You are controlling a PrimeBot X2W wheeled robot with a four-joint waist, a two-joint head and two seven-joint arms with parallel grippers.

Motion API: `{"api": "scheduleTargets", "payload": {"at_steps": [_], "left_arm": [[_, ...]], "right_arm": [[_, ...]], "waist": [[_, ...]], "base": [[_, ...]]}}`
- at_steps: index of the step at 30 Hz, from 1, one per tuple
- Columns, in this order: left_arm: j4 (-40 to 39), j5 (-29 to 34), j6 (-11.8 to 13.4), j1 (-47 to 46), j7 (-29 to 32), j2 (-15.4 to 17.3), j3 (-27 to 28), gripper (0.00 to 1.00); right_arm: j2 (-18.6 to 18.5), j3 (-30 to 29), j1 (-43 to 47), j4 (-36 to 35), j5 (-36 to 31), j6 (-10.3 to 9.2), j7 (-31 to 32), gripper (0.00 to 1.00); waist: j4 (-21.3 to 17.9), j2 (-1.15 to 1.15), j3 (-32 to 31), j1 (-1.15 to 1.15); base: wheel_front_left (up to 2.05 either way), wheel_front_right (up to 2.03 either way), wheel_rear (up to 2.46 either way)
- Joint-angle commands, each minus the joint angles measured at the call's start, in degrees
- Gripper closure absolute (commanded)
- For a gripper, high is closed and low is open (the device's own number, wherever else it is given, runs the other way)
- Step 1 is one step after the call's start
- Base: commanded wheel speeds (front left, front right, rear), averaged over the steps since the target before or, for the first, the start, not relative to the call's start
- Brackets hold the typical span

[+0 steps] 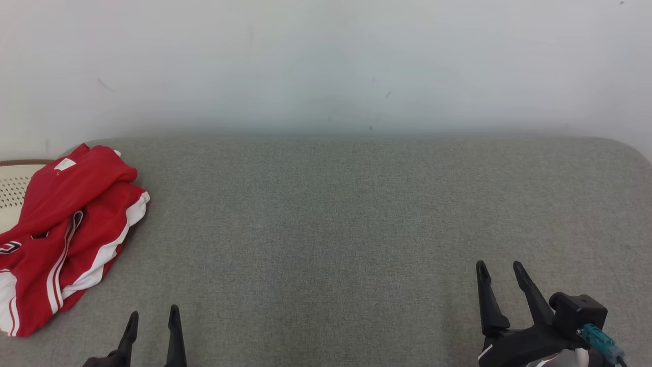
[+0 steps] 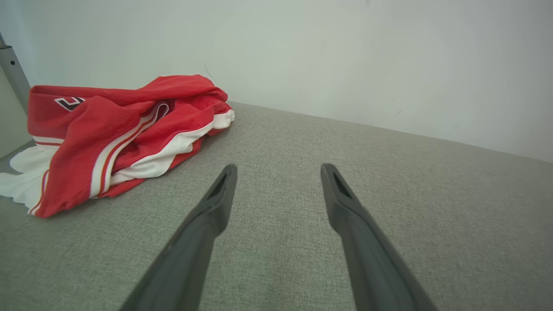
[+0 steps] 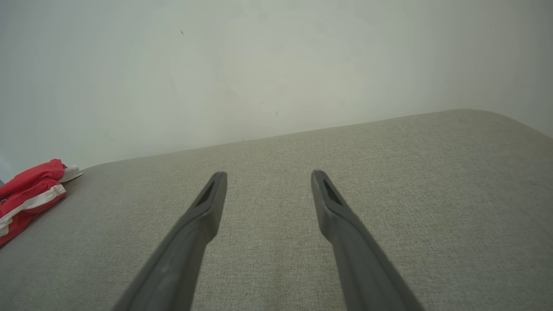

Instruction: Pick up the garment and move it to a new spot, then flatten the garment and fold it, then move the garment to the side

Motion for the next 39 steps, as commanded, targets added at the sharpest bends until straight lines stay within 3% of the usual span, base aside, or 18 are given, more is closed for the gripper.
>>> {"api": "scheduleTargets", "payload": {"at_steps": [1, 24, 39], "left_arm": [[-0.84, 1.14, 0.41, 0.15, -0.04, 0.45, -0.16, 0.00], [-2.93, 7.47, 2.57, 0.36, -1.01, 1.45, -0.22, 0.00], [-3.24, 8.47, 3.22, 0.06, -1.42, 2.03, -0.32, 0.00]], "right_arm": [[-0.25, 0.30, 0.30, -0.81, -1.59, 0.03, 0.10, 0.00], [-0.11, 0.87, 2.16, -4.72, -9.28, 0.04, 1.87, 0.00], [0.31, 0.64, 2.71, -5.12, -9.41, 0.04, 1.81, 0.00]], "waist": [[-0.02, 0.00, -0.01, 0.00], [-0.23, 0.00, 0.00, 0.00], [-0.85, 0.00, 0.02, 0.00]], "base": [[0.00, 0.00, 0.00], [0.00, 0.00, 0.00], [0.00, 0.00, 0.00]]}}
